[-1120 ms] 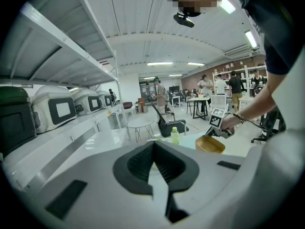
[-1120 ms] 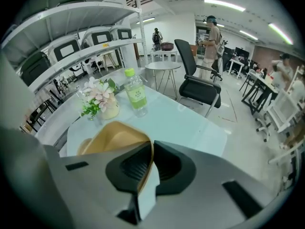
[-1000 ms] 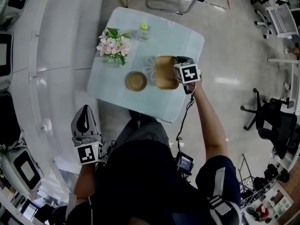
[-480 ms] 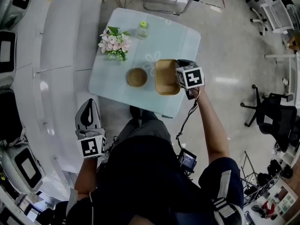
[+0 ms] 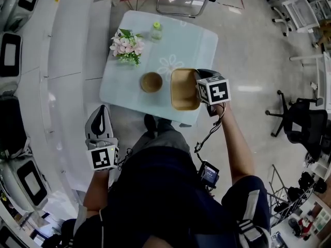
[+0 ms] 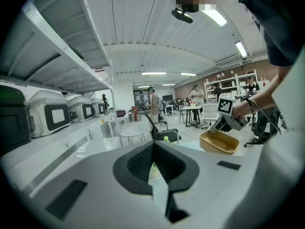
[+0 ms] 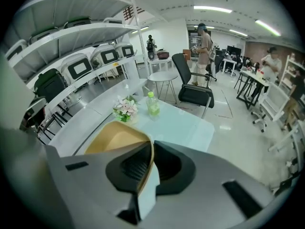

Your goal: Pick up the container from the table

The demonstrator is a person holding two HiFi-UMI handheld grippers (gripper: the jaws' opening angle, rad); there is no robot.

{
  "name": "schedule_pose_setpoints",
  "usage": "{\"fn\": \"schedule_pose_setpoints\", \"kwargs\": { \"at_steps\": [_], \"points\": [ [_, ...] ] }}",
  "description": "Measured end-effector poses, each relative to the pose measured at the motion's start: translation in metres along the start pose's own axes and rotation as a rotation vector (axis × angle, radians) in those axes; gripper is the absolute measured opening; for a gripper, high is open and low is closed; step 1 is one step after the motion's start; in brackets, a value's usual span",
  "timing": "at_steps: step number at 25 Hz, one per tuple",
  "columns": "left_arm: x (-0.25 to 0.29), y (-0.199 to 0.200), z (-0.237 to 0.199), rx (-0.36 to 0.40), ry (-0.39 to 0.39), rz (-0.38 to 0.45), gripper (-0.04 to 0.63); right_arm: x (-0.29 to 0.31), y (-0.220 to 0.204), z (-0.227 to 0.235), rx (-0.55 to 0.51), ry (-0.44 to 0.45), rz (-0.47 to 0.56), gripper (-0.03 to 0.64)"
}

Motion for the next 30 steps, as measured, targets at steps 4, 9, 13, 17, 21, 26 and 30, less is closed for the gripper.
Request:
{"fn": "schedule_pose_setpoints", "kwargs": {
  "at_steps": [4,9,13,17,21,26,30],
  "points": [
    [-0.004,0.004,0.002,-0.004,-0.011,0.019,0.003,-0.021,-0.002,-0.01,0.009,-0.005,0.014,0.017],
    [-0.007,0.009,0.003,-0.009,-0.024,0.045,0.003,-0.048,-0.001,-0.022,0.02,-0.025,0.069,0.017],
    [-0.01,0.013,0.005,-0.013,-0.031,0.06,0.003,-0.068,-0.001,-0.031,0.032,-0.037,0.127,0.017],
    [-0.013,0.016,0.007,-0.018,-0.036,0.074,0.003,-0.09,-0.002,-0.042,0.042,-0.039,0.175,0.017],
    [-0.014,0.02,0.009,-0.023,-0.043,0.088,0.003,-0.107,-0.002,-0.054,0.062,-0.03,0.211,0.017],
    [-0.017,0.022,0.011,-0.026,-0.049,0.097,0.002,-0.126,-0.002,-0.066,0.077,-0.037,0.263,0.017],
    [-0.02,0.025,0.009,-0.029,-0.05,0.108,0.003,-0.14,-0.003,-0.075,0.084,-0.059,0.308,0.017]
  ]
}}
Point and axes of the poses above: the fingertips, and each gripper's own axes: x forward along the fingers, z to its right, y out of its top, the point moved 9 cm from there along -x, backward along the fingers, and after that the axes turned 8 degrees about z, right-handed, at the moved point
